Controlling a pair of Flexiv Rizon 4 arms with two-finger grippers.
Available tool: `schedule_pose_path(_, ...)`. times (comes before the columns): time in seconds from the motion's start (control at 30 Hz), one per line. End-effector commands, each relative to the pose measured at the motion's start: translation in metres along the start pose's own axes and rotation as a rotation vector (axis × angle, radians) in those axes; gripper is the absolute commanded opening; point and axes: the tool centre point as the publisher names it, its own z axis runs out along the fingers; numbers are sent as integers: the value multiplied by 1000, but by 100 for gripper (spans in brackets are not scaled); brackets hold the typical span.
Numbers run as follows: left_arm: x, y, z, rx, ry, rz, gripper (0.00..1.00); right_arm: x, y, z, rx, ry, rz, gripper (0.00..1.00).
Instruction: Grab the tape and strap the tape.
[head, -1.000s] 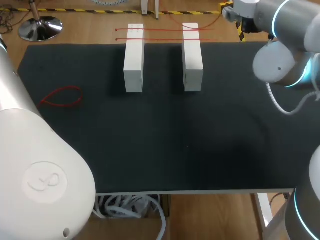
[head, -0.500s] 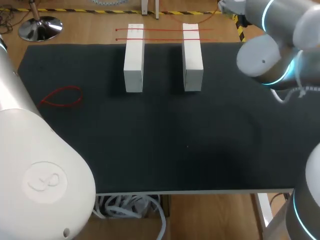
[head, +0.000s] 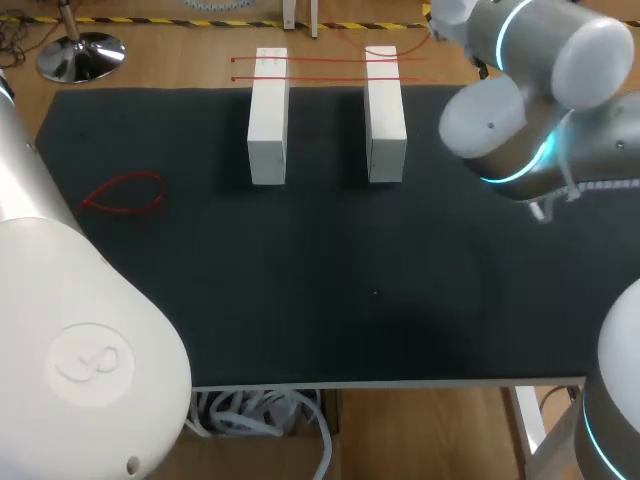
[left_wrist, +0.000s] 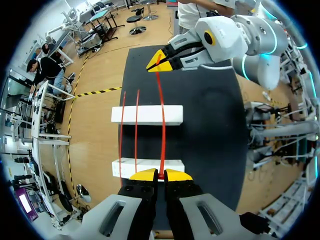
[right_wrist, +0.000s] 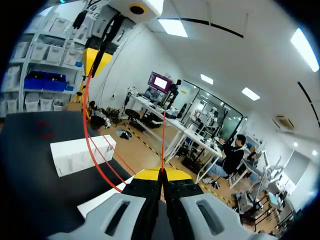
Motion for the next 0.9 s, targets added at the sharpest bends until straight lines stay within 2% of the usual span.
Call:
schedule_pose_path(0.03, 0, -1, -1, -4, 1, -2, 0, 9, 10, 2, 176, -108, 33, 0)
schedule_pose_path(0.3, 0, -1, -1, -4, 1, -2, 0, 14, 16, 7, 186, -102, -18, 0)
schedule_pose_path(0.4, 0, -1, -1, -4, 1, -2, 0, 13, 14, 8, 230, -86, -12, 0)
schedule_pose_path(0.5, 0, -1, -1, -4, 1, -2, 0, 13, 13, 9, 239, -72, -35, 0)
schedule_pose_path(0.77, 0, -1, -1, -4, 1, -2, 0, 16, 13, 7, 178, -12, -173, 0)
schedule_pose_path(0.83, 0, -1, -1, -4, 1, -2, 0, 19, 9, 5, 197, 33, -131, 0)
schedule_pose_path(0.9, 0, -1, -1, -4, 1, -2, 0, 18, 8, 4, 177, 5, -99, 0)
